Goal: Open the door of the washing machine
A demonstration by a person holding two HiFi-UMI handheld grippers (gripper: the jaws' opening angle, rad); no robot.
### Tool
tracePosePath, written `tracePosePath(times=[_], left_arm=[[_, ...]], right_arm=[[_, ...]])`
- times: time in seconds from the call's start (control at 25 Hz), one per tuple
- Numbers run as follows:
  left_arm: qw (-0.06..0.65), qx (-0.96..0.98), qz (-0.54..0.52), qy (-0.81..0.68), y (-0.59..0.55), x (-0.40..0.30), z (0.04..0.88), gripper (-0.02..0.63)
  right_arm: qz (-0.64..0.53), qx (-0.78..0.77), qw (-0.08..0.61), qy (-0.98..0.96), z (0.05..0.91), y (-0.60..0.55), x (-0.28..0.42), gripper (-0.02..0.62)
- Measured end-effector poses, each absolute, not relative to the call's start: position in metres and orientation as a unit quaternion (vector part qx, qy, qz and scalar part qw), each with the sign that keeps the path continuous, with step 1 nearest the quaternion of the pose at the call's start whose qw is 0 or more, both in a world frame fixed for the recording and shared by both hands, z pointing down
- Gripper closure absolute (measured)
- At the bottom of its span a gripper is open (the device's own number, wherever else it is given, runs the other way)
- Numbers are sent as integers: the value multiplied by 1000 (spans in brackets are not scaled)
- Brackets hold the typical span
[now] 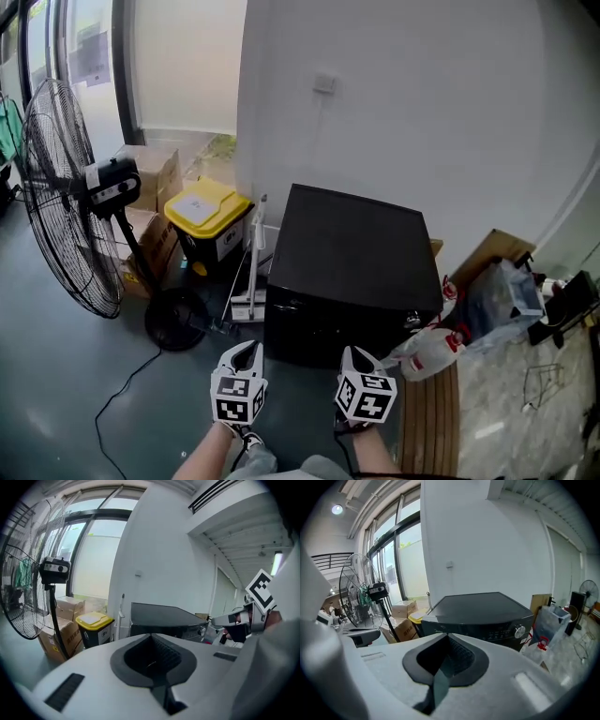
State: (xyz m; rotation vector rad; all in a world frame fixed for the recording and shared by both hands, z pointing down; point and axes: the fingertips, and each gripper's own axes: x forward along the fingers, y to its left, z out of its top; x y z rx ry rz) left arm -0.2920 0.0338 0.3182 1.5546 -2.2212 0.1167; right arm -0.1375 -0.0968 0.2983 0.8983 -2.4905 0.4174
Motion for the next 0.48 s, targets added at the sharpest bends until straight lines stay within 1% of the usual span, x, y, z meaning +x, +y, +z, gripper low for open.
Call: tracePosePath(times=[0.2,0.48], left_arm=[[230,569,44,-788,18,-292,335,601],[234,564,41,-791,3,-295,343,601]], right_arm=[[145,331,244,-900,310,-101,-136,591],[151,341,259,-891,328,-120,-118,591]])
